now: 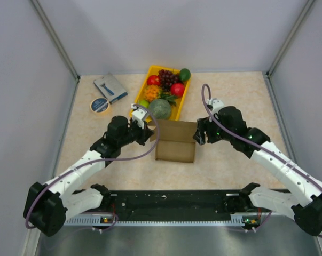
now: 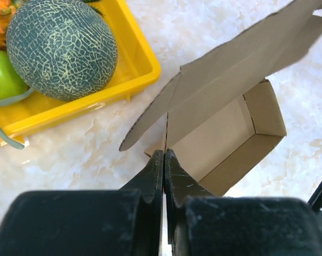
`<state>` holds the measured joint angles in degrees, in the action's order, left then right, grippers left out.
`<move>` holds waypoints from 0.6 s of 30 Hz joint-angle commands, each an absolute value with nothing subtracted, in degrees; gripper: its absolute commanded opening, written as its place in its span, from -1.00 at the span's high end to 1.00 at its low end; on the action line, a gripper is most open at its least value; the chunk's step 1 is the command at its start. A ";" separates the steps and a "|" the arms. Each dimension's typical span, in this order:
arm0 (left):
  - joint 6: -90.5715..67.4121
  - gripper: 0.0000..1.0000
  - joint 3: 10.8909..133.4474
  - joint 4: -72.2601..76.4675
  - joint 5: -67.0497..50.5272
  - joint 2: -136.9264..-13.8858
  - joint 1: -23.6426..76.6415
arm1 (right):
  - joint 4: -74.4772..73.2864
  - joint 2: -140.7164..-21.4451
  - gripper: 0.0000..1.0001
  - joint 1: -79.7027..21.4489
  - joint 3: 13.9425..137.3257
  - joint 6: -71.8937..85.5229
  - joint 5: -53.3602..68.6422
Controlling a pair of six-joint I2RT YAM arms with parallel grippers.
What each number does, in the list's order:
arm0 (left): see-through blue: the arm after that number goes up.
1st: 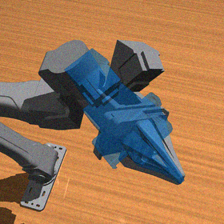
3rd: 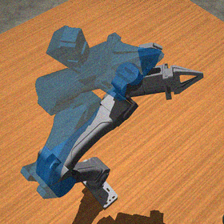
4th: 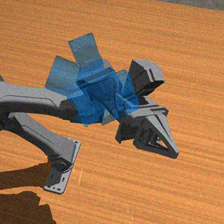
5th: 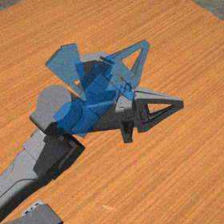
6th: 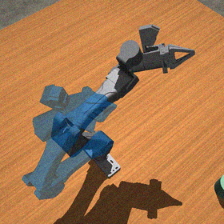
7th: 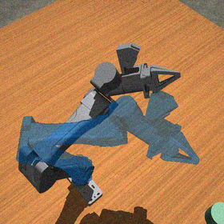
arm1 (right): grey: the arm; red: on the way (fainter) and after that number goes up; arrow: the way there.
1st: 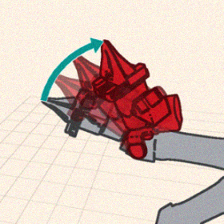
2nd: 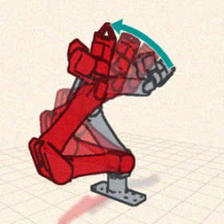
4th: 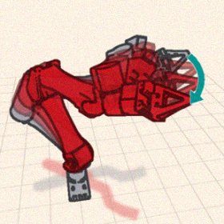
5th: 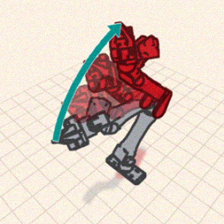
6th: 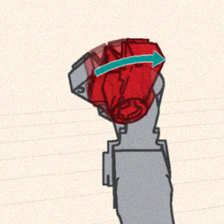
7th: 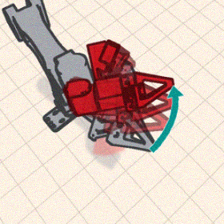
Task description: Fold the paper box
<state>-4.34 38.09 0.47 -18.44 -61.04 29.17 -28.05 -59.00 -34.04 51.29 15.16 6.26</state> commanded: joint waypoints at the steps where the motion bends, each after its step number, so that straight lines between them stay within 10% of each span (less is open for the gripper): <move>1: -5.98 1.00 35.07 3.87 -9.23 -58.01 31.29 | -42.69 -56.09 -0.37 -33.75 58.00 16.18 0.44; 8: -3.34 1.00 33.48 4.48 -8.35 -58.27 32.52 | -44.03 -57.91 0.16 -33.66 60.46 0.29 -2.56; 18: -2.81 1.00 33.57 4.48 -8.61 -58.53 32.61 | -28.32 -63.44 -0.13 -33.31 56.61 -21.17 9.84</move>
